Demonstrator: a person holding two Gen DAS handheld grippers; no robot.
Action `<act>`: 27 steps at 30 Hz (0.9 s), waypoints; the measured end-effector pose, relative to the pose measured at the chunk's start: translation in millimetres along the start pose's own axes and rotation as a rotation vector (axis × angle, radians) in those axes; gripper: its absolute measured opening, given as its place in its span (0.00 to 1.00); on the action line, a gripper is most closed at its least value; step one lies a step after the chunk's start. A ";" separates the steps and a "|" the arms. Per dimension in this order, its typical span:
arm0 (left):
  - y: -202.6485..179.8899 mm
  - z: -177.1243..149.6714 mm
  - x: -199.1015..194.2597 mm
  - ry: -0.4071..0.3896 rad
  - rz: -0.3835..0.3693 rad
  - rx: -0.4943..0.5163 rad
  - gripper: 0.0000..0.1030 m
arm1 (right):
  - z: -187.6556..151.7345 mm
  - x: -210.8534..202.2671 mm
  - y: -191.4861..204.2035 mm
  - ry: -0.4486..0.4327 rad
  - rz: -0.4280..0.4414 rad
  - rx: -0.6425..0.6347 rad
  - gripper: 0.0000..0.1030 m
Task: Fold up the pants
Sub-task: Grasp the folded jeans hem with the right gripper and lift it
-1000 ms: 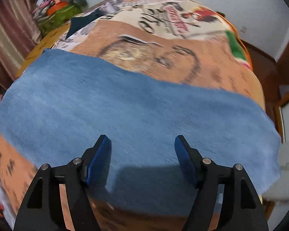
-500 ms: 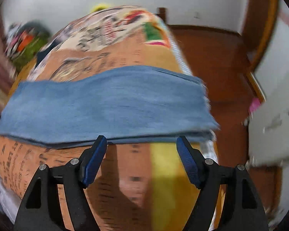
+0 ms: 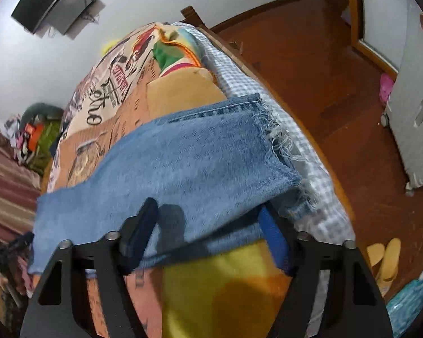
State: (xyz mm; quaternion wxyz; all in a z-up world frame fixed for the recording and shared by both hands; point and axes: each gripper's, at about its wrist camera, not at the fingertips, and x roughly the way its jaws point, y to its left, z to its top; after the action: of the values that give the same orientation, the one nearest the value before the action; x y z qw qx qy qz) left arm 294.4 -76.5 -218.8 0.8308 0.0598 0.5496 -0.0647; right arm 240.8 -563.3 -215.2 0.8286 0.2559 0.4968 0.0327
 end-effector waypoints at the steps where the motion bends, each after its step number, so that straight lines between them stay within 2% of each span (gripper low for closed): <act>1: -3.8 1.1 0.3 0.000 -0.003 0.004 0.81 | 1.1 2.7 -1.4 0.002 -0.005 0.007 0.33; 3: -12.1 3.6 0.9 0.005 -0.022 0.011 0.81 | 3.4 4.1 -0.6 -0.011 -0.040 0.001 0.10; 7: -32.3 5.7 -0.2 0.013 -0.069 0.036 0.81 | 9.8 -9.5 14.6 -0.089 -0.094 -0.135 0.05; 11: -51.9 3.2 -3.3 0.005 -0.095 0.079 0.81 | 17.7 -37.9 30.0 -0.195 -0.147 -0.249 0.04; 13: -61.7 1.4 -3.4 0.000 -0.107 0.100 0.82 | 22.1 -43.8 27.1 -0.208 -0.146 -0.253 0.04; 16: -73.6 -3.8 -2.6 -0.016 -0.096 0.126 0.86 | 23.4 -38.9 15.8 -0.178 -0.135 -0.230 0.04; 17: -76.6 -5.1 -2.2 -0.021 -0.090 0.136 0.88 | 22.7 -34.4 13.0 -0.164 -0.144 -0.222 0.05; 19: -81.1 -7.9 -2.1 -0.030 -0.079 0.150 0.90 | 19.8 -28.0 1.0 -0.116 -0.173 -0.174 0.18; 23: -88.7 -10.1 -1.2 -0.037 -0.071 0.185 0.92 | 12.4 -34.5 -17.1 -0.072 -0.187 -0.056 0.25; 25: -91.6 -10.4 -0.2 -0.039 -0.073 0.192 0.93 | 5.9 -42.3 -16.6 -0.048 -0.164 -0.042 0.40; 27: -94.0 -10.4 0.8 -0.043 -0.075 0.193 0.94 | -4.1 -49.2 -11.0 -0.032 -0.103 -0.037 0.51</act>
State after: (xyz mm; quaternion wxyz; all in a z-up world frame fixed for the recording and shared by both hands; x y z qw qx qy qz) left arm 269.0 -167.3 -226.2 0.8299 0.1173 0.5246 -0.1495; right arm 210.4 -586.4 -182.1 0.8418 0.2150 0.4951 -0.0047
